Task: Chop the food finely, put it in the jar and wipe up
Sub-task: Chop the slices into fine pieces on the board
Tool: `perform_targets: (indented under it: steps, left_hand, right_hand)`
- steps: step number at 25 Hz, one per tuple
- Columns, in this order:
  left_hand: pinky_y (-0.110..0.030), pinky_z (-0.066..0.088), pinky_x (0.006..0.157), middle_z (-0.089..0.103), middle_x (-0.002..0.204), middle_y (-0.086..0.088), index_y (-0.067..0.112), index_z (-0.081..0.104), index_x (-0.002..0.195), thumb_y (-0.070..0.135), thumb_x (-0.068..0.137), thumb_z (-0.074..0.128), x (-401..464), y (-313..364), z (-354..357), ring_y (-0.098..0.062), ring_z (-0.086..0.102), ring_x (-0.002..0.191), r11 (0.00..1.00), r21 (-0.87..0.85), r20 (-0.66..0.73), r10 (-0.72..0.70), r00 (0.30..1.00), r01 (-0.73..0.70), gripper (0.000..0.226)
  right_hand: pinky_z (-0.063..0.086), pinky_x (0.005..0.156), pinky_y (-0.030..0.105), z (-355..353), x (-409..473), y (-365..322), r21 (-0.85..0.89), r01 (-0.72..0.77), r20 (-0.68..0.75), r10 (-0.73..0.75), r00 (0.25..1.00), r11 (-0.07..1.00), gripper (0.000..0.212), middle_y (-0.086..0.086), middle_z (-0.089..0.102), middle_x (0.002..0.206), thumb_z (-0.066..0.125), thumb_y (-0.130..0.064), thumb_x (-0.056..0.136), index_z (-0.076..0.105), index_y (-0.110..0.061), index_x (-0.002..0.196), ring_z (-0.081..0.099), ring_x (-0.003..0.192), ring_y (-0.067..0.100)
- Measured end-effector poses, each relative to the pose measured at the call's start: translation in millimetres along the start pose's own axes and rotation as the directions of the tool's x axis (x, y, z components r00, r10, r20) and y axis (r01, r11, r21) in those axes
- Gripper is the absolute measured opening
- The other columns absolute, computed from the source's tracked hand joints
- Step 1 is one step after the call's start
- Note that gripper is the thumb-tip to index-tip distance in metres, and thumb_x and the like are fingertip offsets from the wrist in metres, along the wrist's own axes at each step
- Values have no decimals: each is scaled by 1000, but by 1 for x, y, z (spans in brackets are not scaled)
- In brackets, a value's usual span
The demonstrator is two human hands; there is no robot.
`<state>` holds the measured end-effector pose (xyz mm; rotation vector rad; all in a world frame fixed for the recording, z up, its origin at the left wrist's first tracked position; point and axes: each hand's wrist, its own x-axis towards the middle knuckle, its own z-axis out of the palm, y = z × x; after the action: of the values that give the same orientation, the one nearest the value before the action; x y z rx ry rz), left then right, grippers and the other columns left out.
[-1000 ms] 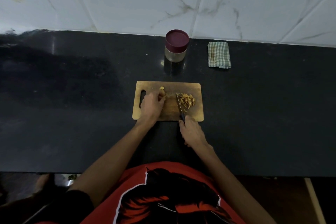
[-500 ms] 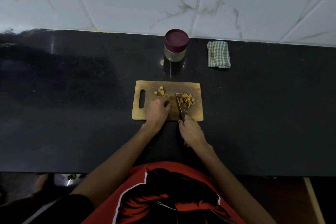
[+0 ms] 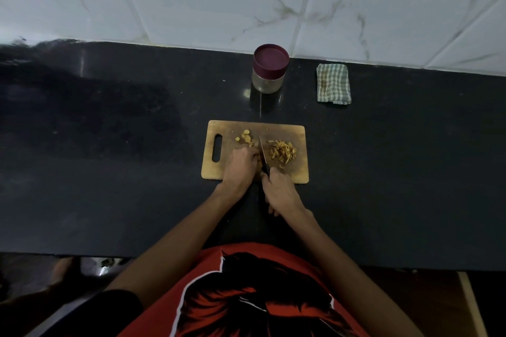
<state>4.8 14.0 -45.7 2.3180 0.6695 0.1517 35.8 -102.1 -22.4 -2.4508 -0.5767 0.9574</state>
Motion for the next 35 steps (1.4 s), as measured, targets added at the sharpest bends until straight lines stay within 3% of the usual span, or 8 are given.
perform_targets:
  steps: [3,11,17,23,26,31,35]
  left_hand:
    - [-30,56,68,70,87,-3,10,72,95,4,92,50,1,-1,1,-9,64,71,1000,-3,6,-11,1000,11,23]
    - [-33,56,66,69,81,-6,6,72,86,3,90,53,2,2,0,-13,63,69,999,26,6,-41,999,41,20]
    - [-36,56,64,68,79,-5,7,71,85,6,90,54,4,-1,2,-13,63,67,998,22,9,-62,998,62,18]
    - [-28,55,70,69,86,-3,9,72,90,10,91,56,2,2,-2,-10,62,73,998,23,7,-63,998,63,17]
    - [-32,56,70,70,85,-4,8,72,90,8,91,56,2,0,-3,-11,64,73,999,8,5,-50,999,50,16]
    - [-33,55,71,70,86,-5,7,72,88,9,90,57,-2,2,-3,-12,63,75,999,-2,-32,-51,998,51,15]
    - [-30,55,72,70,90,-3,8,72,92,10,91,57,-2,-1,-1,-11,63,78,998,1,-25,-60,998,60,15]
  right_hand:
    - [60,65,47,0,3,-4,-24,-13,-6,13,1000,1000,25,16,64,96,35,-29,105,48,-8,109,69,76,30]
    - [57,79,44,6,4,-10,-135,-52,-33,48,998,989,24,16,63,110,42,-24,103,48,-6,118,66,95,31]
    - [43,69,36,12,-12,1,-135,-58,16,61,998,989,25,16,63,114,36,-26,105,48,-7,117,63,101,30]
    - [44,72,35,11,-23,9,-133,-89,19,92,996,987,28,16,64,112,36,-29,105,50,-6,114,63,102,31]
    - [44,72,37,8,-14,-1,-130,-80,-16,78,997,988,28,17,63,113,36,-28,105,51,-6,113,62,102,32]
    - [52,66,40,8,-12,5,-81,-98,-80,91,993,992,28,15,63,106,35,-30,106,50,-7,111,67,88,30]
    - [60,62,44,5,-21,21,28,-97,-31,98,995,995,28,14,65,96,33,-33,106,48,-10,109,70,71,30]
